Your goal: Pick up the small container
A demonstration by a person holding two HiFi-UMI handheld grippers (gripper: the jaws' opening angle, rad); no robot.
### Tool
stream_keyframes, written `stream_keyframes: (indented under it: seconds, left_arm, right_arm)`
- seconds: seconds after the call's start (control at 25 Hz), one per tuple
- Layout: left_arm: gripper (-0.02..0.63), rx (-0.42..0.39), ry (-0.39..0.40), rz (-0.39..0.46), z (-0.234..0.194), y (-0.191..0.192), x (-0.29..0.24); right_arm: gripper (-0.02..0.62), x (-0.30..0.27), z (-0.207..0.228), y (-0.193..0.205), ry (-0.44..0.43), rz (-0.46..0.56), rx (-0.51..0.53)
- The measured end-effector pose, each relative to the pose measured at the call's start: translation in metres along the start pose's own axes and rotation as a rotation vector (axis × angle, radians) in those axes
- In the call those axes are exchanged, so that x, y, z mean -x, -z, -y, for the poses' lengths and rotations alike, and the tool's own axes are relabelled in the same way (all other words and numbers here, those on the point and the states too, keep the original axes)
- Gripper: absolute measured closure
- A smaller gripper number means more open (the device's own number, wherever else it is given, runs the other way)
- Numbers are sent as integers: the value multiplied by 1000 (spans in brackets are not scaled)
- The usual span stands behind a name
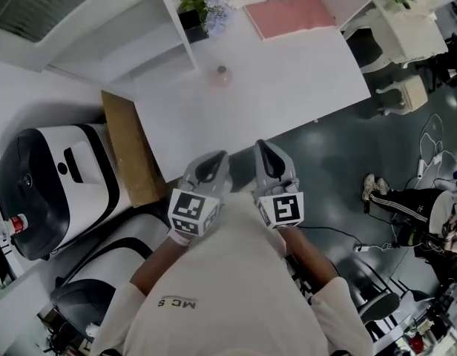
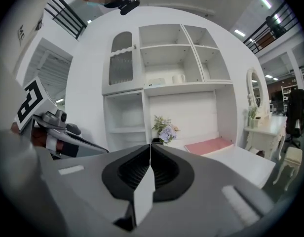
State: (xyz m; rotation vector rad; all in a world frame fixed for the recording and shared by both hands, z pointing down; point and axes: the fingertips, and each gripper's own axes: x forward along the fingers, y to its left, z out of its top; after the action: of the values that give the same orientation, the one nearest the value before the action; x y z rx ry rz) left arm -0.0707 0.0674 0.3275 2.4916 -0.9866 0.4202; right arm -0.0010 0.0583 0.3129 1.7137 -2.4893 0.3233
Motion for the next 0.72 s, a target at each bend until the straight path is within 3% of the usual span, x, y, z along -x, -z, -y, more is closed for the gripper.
stream_keyframes:
  seconds: [0.28,0.48,0.72]
  left_arm:
    - [604,35,-20,50,-42,-10,-32]
    - [604,18,-91,13,-67,8,-58]
    - [604,28,-143,32,-94,22,-84]
  right_arm:
    - [554,-42,6,3,-10,12,17]
    - [537,-73,25,21,-4,4,-7]
    - [529,-117,43,50,-25,-4,-6]
